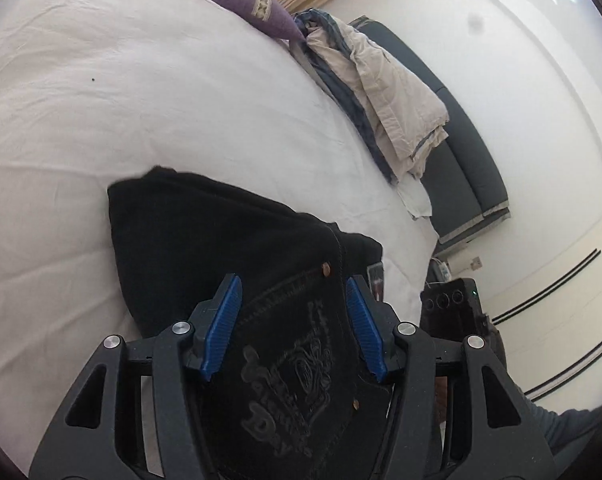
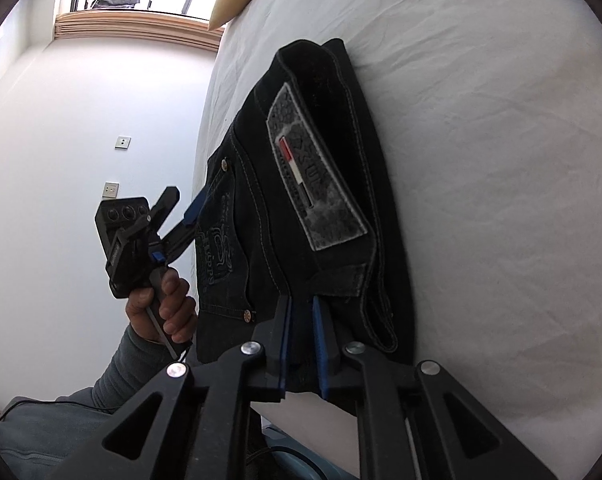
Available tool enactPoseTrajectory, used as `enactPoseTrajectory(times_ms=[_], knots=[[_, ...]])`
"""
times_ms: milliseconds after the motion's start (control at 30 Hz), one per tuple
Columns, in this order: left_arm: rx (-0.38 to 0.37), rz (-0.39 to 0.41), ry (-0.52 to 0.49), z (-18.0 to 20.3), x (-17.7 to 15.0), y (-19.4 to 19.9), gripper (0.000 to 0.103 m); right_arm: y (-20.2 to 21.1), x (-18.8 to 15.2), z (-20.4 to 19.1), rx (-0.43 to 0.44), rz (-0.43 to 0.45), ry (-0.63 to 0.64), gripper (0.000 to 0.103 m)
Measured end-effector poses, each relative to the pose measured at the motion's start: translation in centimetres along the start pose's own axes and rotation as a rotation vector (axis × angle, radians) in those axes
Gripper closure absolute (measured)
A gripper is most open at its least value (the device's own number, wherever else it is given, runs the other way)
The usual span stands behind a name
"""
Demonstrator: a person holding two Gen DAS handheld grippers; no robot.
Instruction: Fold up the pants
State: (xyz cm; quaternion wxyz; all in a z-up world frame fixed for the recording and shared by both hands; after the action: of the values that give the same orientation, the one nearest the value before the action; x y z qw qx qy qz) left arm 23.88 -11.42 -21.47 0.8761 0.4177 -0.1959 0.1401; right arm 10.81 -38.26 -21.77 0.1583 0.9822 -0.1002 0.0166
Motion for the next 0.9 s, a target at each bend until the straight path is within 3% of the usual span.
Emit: enactPoseTrajectory(times_ms=[100,167,400,467,500,567,600,700,800,900], knots=[[-0.065,-0.01,-0.022,0.9,-3.5,1.4,0.05,1.0,-0.2,0.6,0.018,0.012,-0.012,0.091],[-0.035,-0.039,-0.08,1.3,-6.3,1.6,0.05,1.3,-0.2,0.8,0.021,0.016,-0.02,0.091],[-0.059,-0.111,-0.172,2.9,-12.9,4.5,0.05,2.0,-0.8,0.6,0.005,0.037,-0.013,0.091],[-0.069,-0.141,-0.186,2.9,-13.8,5.7,0.05,2.5,-1.1,0.1,-0.004,0.041,0.0,0.079],[-0.066,-0.153,-0.199,3.3,-13.8,6.1,0.049,2.8,-1.3,-0.5,-0.006,0.041,0.017,0.073],[-0.043,-0.176,-0.228,3.4,-14.3,7.1,0.047,3.9,-1.3,-2.0,-0.018,0.064,0.064,0.035],[-0.024,-0.174,-0.234,3.2,-13.9,7.4,0.045,4.7,-1.1,-2.5,-0.043,0.089,0.087,0.03],[0.074,-0.122,-0.191,1.6,-11.9,7.8,0.03,6.3,0.6,-3.4,-0.06,0.155,0.128,0.029],[0.142,-0.097,-0.091,-0.9,-9.5,6.9,0.028,6.2,2.7,-2.5,-0.106,0.171,0.109,0.029],[0.211,-0.13,-0.021,-1.8,-7.8,4.2,0.028,4.7,4.3,-1.0,-0.147,0.142,0.097,0.029]])
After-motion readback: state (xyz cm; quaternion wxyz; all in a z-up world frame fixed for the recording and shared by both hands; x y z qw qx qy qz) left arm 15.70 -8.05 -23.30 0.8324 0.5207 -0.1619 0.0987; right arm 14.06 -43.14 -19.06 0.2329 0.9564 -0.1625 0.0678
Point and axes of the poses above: each gripper's, at about its wrist camera, not at the fingertips, and y roughly against the way its jaws point, z to its right, x to its top, the point moved 7 cm from there along -y, roughly the way its jaws point, and after that the axes turned 15 degrees about x, right-handed, at the moved point
